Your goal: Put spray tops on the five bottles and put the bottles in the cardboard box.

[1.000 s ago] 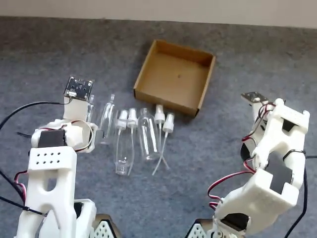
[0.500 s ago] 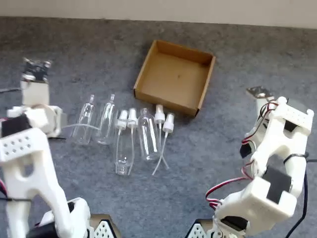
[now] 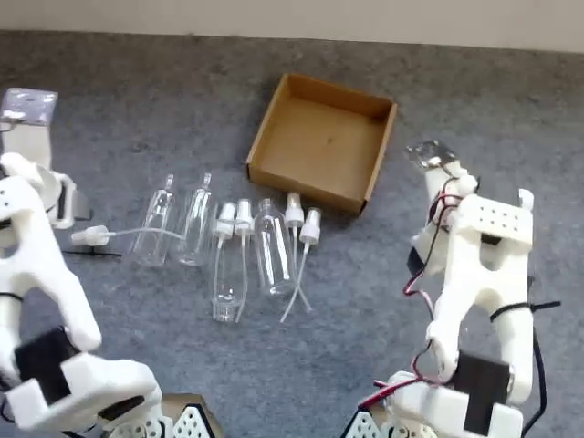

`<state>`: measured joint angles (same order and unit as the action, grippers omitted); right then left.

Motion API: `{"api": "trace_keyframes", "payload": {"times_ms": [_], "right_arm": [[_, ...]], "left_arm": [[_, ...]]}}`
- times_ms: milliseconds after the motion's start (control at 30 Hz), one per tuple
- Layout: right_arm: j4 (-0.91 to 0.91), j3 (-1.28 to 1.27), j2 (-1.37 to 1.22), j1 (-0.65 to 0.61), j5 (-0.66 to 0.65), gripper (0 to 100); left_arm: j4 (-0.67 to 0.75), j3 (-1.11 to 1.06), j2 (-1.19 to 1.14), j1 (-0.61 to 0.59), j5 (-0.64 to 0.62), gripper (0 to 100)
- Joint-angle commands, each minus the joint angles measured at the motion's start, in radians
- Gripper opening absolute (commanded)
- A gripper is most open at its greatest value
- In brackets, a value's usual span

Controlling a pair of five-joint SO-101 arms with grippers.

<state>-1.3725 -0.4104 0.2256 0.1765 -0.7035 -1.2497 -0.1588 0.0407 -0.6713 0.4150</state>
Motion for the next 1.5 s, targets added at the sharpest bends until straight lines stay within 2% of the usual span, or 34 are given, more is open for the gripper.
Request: {"api": "trace_keyframes", "payload": {"times_ms": [0, 100, 200, 400, 667, 900, 1267, 1467], "right_arm": [[0.008, -0.022, 0.097, -0.050, 0.035, 0.5], [0.008, -0.053, 0.130, -0.101, 0.037, 0.5], [0.008, -0.088, 0.148, -0.154, 0.092, 0.5], [0.008, -0.105, 0.154, -0.188, 0.103, 0.5], [0.010, -0.108, 0.154, -0.186, 0.100, 0.5], [0.010, -0.108, 0.154, -0.189, 0.100, 0.5], [0.008, -0.108, 0.154, -0.189, 0.100, 0.5], [0.008, -0.108, 0.154, -0.189, 0.101, 0.5]], "left_arm": [[-0.012, 0.076, -0.101, -0.050, -0.095, 23], [-0.009, 0.084, -0.203, -0.056, -0.307, 23], [-0.006, 0.084, -0.278, -0.038, -0.517, 23], [-0.005, 0.134, -0.305, -0.008, -0.749, 23], [-0.003, 0.199, -0.314, -0.002, -0.898, 23], [0.100, 0.096, -0.314, 0.047, -1.065, 23], [0.301, -0.084, -0.314, 0.079, -1.076, 23], [0.316, -0.099, -0.314, 0.090, -1.076, 22]]}}
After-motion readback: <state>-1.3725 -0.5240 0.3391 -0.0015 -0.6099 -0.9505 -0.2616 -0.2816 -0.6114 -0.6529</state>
